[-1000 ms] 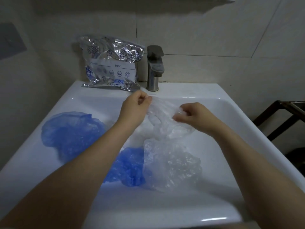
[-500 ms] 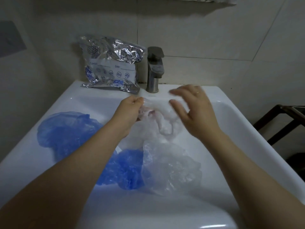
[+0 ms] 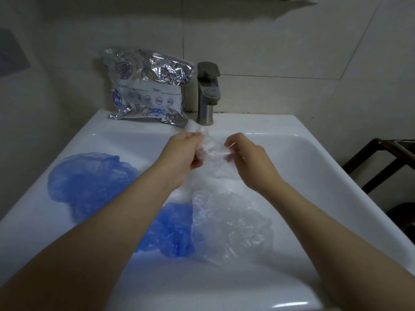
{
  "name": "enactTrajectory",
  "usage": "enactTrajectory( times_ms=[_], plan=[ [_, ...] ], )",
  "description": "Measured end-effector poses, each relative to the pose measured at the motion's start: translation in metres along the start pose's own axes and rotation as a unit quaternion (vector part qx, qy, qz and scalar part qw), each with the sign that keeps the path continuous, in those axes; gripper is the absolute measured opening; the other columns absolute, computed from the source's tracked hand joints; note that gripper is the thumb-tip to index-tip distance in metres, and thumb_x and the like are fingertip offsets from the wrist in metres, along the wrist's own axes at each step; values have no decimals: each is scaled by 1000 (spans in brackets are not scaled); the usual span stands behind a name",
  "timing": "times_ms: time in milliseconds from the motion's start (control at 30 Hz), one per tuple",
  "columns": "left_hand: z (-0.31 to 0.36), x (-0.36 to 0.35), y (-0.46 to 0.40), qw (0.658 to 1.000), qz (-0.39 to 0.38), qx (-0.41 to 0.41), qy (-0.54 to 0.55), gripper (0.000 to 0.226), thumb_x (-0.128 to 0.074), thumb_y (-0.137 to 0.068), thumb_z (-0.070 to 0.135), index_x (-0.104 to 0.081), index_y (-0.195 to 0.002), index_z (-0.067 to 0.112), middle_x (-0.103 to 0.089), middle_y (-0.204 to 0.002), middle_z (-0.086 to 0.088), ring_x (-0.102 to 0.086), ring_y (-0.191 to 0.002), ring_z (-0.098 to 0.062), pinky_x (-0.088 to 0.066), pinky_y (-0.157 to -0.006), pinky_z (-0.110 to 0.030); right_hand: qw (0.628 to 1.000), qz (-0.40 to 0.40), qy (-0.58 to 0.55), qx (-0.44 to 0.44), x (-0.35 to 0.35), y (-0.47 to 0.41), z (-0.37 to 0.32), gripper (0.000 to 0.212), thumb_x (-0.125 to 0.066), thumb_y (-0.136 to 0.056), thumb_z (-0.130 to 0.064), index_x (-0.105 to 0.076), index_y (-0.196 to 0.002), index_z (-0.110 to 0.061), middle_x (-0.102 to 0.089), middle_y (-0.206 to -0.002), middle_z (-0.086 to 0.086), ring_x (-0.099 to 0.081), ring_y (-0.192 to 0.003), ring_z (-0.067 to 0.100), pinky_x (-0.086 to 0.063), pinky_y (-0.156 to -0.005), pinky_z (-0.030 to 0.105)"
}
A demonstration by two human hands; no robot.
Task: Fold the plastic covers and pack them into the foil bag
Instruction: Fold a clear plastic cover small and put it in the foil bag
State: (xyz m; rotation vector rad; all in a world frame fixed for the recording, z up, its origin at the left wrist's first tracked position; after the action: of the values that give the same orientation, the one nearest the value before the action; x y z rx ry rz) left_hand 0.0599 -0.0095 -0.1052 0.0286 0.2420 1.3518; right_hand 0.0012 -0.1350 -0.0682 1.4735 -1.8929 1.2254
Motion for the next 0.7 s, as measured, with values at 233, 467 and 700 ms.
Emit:
enactTrajectory(
  times_ms=[233, 467, 700],
  plan=[
    [16, 21, -6, 998, 44, -39, -6, 12, -47, -96, 14, -50, -86, 21, -47, -72, -2, -41, -50, -8, -38, -51, -21, 971, -139, 191, 27, -21, 1, 12, 24, -39, -98, -36, -56, -89, -22, -16, -157, 1, -17, -143, 20, 13, -111, 50],
    [68, -29, 45, 824, -14, -420, -380, 23, -58, -81, 19, -67, -102, 26, -20, -140, 14, -21, -133, -13, -16, -109, -21, 994, -54, 91, 13, -12, -3, 5, 25, -52, -93, -33, -70, -93, -15, -23, -152, 18, -27, -138, 34, -27, -107, 40],
    [8, -30, 12, 714, -45, -270, -644, 28, -51, -93, 28, -54, -121, 28, 5, -157, 4, 8, -142, -19, 2, -112, -35, 994, -75, 65, 38, -11, 0, -5, 32, -52, -92, -36, -60, -118, -19, -27, -153, 7, -26, -140, 18, -26, -108, 26]
  ],
)
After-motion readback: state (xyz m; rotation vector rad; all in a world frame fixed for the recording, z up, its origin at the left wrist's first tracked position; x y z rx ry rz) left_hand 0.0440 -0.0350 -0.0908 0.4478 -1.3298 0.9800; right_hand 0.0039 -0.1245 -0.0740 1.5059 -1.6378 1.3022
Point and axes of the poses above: each hand's wrist, its own y-axis away from the middle knuckle, its own x-axis out of the back of the hand, z = x × y, the point moved 10 cm from there along -y, towards the middle knuckle
